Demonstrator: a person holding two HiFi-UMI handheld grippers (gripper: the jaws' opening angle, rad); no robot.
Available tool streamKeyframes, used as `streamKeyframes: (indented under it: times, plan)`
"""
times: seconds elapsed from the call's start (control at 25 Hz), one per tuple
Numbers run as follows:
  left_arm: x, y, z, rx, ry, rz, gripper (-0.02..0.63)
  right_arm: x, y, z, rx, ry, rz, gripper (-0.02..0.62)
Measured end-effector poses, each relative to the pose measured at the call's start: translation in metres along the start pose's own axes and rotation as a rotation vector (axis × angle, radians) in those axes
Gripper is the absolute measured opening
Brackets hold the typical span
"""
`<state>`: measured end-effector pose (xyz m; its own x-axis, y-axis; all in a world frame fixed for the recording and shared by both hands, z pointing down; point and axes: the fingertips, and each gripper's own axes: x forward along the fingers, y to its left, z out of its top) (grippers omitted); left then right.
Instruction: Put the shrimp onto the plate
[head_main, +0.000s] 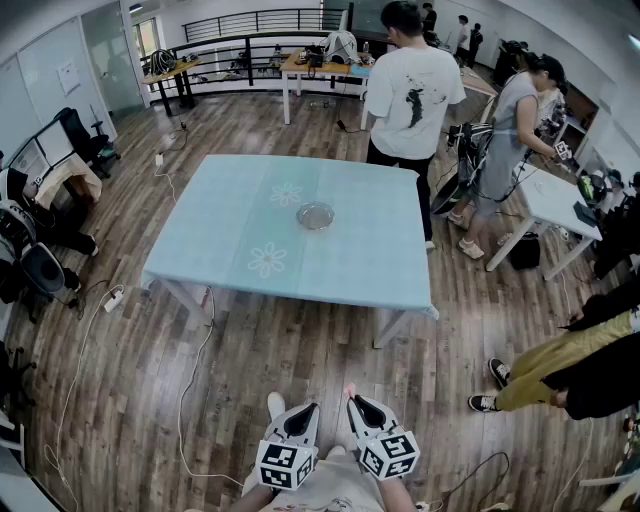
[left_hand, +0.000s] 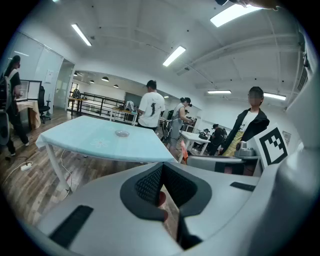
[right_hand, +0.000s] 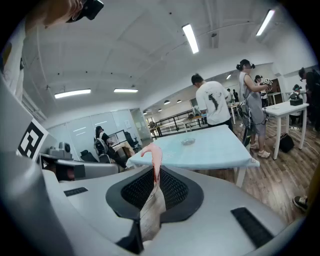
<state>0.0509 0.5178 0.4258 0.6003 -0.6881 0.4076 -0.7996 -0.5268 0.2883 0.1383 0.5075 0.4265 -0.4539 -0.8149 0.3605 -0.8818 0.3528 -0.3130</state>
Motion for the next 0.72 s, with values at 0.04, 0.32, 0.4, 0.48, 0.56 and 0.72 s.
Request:
streamKeyframes:
  times: [0.04, 0.32, 0.4, 0.48, 0.56, 0.72]
  plan:
    - [-0.005, -0.012, -0.005, 0.015, 0.018, -0.009, 0.008, -0.013, 0.002, 0.001, -0.009, -0.016, 0.005, 0.055]
    - [-0.022, -0.061, -0.008, 0.059, 0.032, -0.034, 0.008, -0.065, 0.015, -0.009, -0.001, -0.036, 0.026, 0.055]
    - [-0.027, -0.058, -0.011, 0.048, 0.022, -0.02, 0.008, -0.065, 0.028, -0.012, -0.021, -0.041, 0.053, 0.055]
    - [-0.032, -0.053, -0.01, 0.051, 0.003, -0.016, 0.008, -0.061, 0.041, -0.012, -0.063, -0.042, 0.075, 0.055]
    - [-0.038, -0.042, -0.003, 0.062, -0.023, -0.011, 0.008, -0.053, 0.052, -0.008, -0.085, -0.045, 0.095, 0.055]
    - [-0.051, -0.005, 0.007, 0.059, -0.048, 0.017, 0.008, -0.022, 0.078, 0.0, -0.09, -0.041, 0.121, 0.055]
